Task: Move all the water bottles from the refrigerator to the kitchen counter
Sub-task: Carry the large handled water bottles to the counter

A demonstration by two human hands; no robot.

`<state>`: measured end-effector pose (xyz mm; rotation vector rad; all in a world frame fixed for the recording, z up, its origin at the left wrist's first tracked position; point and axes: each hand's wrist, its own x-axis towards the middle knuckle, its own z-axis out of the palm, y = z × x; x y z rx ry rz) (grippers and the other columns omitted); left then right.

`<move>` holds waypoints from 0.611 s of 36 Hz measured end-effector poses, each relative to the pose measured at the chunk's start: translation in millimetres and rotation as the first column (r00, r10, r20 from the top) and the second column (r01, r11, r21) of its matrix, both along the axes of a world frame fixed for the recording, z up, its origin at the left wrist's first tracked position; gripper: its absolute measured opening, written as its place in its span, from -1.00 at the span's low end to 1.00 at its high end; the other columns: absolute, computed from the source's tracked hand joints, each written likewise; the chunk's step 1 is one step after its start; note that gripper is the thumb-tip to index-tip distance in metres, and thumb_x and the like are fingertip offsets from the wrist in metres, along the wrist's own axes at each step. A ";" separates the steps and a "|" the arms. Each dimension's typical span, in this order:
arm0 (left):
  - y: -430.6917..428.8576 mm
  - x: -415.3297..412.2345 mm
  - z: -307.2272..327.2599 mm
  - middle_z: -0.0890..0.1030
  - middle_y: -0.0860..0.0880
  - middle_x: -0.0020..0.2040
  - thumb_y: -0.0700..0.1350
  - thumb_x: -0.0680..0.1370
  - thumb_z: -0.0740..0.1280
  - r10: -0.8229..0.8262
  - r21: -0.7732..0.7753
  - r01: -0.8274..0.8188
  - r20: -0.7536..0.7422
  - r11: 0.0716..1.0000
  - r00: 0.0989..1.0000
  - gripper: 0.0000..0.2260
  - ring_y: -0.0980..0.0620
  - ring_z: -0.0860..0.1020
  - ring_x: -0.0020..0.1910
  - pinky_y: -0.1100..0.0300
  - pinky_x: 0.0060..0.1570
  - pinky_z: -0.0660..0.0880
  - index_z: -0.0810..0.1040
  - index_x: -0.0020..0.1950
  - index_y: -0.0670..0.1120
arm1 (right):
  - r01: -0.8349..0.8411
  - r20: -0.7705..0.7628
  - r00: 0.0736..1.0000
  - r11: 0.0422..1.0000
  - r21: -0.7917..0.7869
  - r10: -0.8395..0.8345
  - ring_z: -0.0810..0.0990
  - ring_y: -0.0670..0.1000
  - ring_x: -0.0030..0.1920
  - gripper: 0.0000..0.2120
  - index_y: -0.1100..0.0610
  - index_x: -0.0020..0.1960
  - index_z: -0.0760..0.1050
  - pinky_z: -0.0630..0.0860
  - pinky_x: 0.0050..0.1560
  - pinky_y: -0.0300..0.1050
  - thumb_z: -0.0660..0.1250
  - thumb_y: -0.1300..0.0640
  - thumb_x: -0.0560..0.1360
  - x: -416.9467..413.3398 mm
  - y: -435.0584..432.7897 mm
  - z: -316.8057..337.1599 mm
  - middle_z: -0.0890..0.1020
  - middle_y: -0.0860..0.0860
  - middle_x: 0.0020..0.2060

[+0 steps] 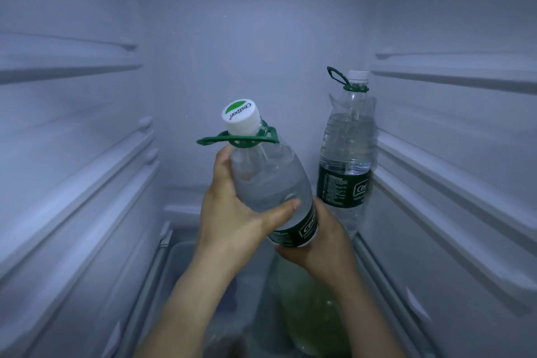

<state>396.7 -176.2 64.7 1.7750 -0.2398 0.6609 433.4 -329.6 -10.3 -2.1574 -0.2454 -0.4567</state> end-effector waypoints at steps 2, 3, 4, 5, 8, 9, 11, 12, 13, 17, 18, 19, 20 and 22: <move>-2.7 -6.4 1.5 0.57 0.26 0.08 -0.05 0.15 0.64 -0.010 -0.008 0.010 0.008 1.000 1.000 -0.22 0.26 0.56 0.07 0.30 -0.01 0.55 0.34 0.27 0.17 | -0.014 -0.010 1.000 1.000 0.027 0.014 0.55 -0.30 0.00 -0.31 -0.35 0.11 0.32 0.58 -0.01 -0.09 0.58 -0.07 0.10 -10.3 -3.4 0.9 0.56 -0.42 -0.04; -4.3 -10.2 1.9 0.57 0.25 0.09 -0.06 0.15 0.64 -0.018 -0.021 0.018 0.010 1.000 1.000 -0.22 0.27 0.56 0.07 0.32 -0.02 0.55 0.35 0.27 0.17 | -0.016 -0.014 1.000 0.999 0.035 0.017 0.56 -0.30 0.01 -0.31 -0.37 0.10 0.32 0.58 -0.01 -0.08 0.59 -0.06 0.10 -15.6 -5.1 1.4 0.56 -0.41 -0.03; -6.1 -14.4 2.2 0.57 0.25 0.12 -0.06 0.15 0.64 -0.026 -0.040 0.026 0.010 0.999 1.000 -0.21 0.27 0.56 0.08 0.31 -0.01 0.55 0.35 0.28 0.17 | -0.016 -0.015 1.000 0.999 0.037 0.016 0.56 -0.30 0.00 -0.31 -0.39 0.09 0.32 0.58 -0.02 -0.08 0.59 -0.05 0.10 -21.0 -7.0 2.0 0.57 -0.41 -0.03; -8.1 -18.8 2.4 0.57 0.24 0.14 -0.07 0.15 0.65 -0.033 -0.062 0.034 0.010 0.997 0.999 -0.20 0.28 0.55 0.09 0.29 0.00 0.56 0.36 0.29 0.17 | -0.016 -0.013 1.000 0.999 0.035 0.017 0.57 -0.30 0.00 -0.30 -0.41 0.08 0.32 0.59 -0.03 -0.09 0.59 -0.05 0.09 -26.0 -9.2 2.8 0.57 -0.42 -0.02; -15.2 -32.1 3.7 0.58 0.25 0.12 -0.07 0.14 0.65 -0.044 -0.117 0.047 0.021 0.992 0.999 -0.24 0.30 0.56 0.07 0.28 -0.04 0.58 0.41 0.25 0.15 | -0.026 -0.030 0.999 1.000 0.006 0.026 0.57 -0.33 -0.03 -0.27 -0.48 0.06 0.29 0.58 -0.06 -0.18 0.61 -0.05 0.08 -41.8 -15.3 9.7 0.56 -0.45 -0.04; -17.6 -36.4 4.9 0.59 0.24 0.11 -0.06 0.13 0.65 -0.047 -0.134 0.050 0.022 0.990 0.999 -0.25 0.29 0.56 0.06 0.27 -0.04 0.58 0.42 0.24 0.15 | -0.031 -0.041 0.999 1.000 -0.005 0.031 0.56 -0.34 -0.03 -0.26 -0.48 0.06 0.28 0.58 -0.07 -0.21 0.61 -0.05 0.08 -47.2 -17.3 12.9 0.55 -0.46 -0.04; -21.3 -44.6 8.3 0.60 0.22 0.11 -0.05 0.13 0.65 -0.056 -0.159 0.060 0.028 0.985 0.998 -0.26 0.26 0.57 0.07 0.24 -0.03 0.59 0.43 0.23 0.15 | -0.025 -0.060 0.998 0.999 -0.022 0.024 0.57 -0.32 -0.04 -0.26 -0.43 0.10 0.31 0.58 -0.07 -0.20 0.61 -0.08 0.07 -58.2 -21.7 19.4 0.58 -0.42 -0.04; -22.6 -48.9 10.1 0.60 0.21 0.11 -0.05 0.13 0.65 -0.063 -0.165 0.068 0.036 0.984 0.997 -0.27 0.25 0.58 0.07 0.23 -0.03 0.60 0.44 0.23 0.14 | -0.017 -0.063 0.998 0.999 -0.030 0.015 0.59 -0.30 -0.04 -0.26 -0.37 0.13 0.33 0.59 -0.06 -0.17 0.60 -0.10 0.06 -64.0 -24.1 22.5 0.60 -0.37 -0.04; -23.7 -53.5 12.3 0.61 0.21 0.11 -0.06 0.13 0.65 -0.071 -0.166 0.078 0.048 0.983 0.996 -0.28 0.25 0.58 0.07 0.24 -0.04 0.60 0.45 0.23 0.12 | -0.008 -0.062 0.998 0.999 -0.035 0.006 0.60 -0.27 -0.04 -0.25 -0.33 0.15 0.34 0.60 -0.05 -0.14 0.60 -0.12 0.05 -69.3 -26.3 25.3 0.62 -0.33 -0.04; -27.6 -73.8 20.3 0.61 0.21 0.11 -0.03 0.14 0.63 -0.105 -0.172 0.122 0.103 0.978 0.989 -0.28 0.24 0.59 0.08 0.28 -0.04 0.58 0.46 0.26 0.08 | 0.020 -0.072 0.997 0.998 -0.057 -0.024 0.60 -0.26 -0.04 -0.25 -0.33 0.15 0.34 0.60 -0.03 -0.09 0.59 -0.14 0.05 -93.1 -32.1 36.1 0.62 -0.33 -0.05; -28.2 -79.1 22.1 0.61 0.21 0.11 -0.02 0.14 0.63 -0.113 -0.175 0.133 0.116 0.976 0.987 -0.28 0.24 0.58 0.08 0.31 -0.05 0.57 0.46 0.26 0.07 | 0.031 -0.070 0.997 0.997 -0.064 -0.035 0.61 -0.26 -0.05 -0.26 -0.35 0.14 0.34 0.60 -0.04 -0.11 0.59 -0.14 0.05 -99.4 -32.5 38.1 0.62 -0.35 -0.06; -28.7 -83.5 23.7 0.61 0.22 0.11 -0.02 0.14 0.62 -0.121 -0.178 0.143 0.126 0.974 0.985 -0.29 0.24 0.58 0.08 0.34 -0.06 0.56 0.47 0.25 0.07 | 0.046 -0.073 0.996 0.997 -0.066 -0.051 0.61 -0.27 -0.06 -0.27 -0.37 0.12 0.33 0.60 -0.05 -0.12 0.59 -0.14 0.04 -106.3 -32.5 40.1 0.62 -0.35 -0.07; -29.1 -88.4 25.4 0.61 0.23 0.10 -0.02 0.14 0.62 -0.134 -0.181 0.158 0.137 0.971 0.982 -0.30 0.25 0.58 0.07 0.35 -0.07 0.55 0.47 0.25 0.08 | 0.059 -0.081 0.995 0.996 -0.065 -0.064 0.61 -0.27 -0.06 -0.28 -0.38 0.10 0.33 0.60 -0.05 -0.12 0.58 -0.15 0.04 -113.6 -32.3 42.0 0.62 -0.35 -0.08; -29.0 -97.0 27.7 0.61 0.26 0.08 0.00 0.15 0.62 -0.166 -0.177 0.193 0.155 0.965 0.974 -0.32 0.26 0.58 0.07 0.37 -0.08 0.55 0.48 0.23 0.11 | 0.086 -0.104 0.990 0.994 -0.062 -0.092 0.61 -0.26 -0.07 -0.30 -0.38 0.09 0.34 0.60 -0.05 -0.12 0.56 -0.17 0.03 -128.3 -31.5 44.4 0.63 -0.33 -0.08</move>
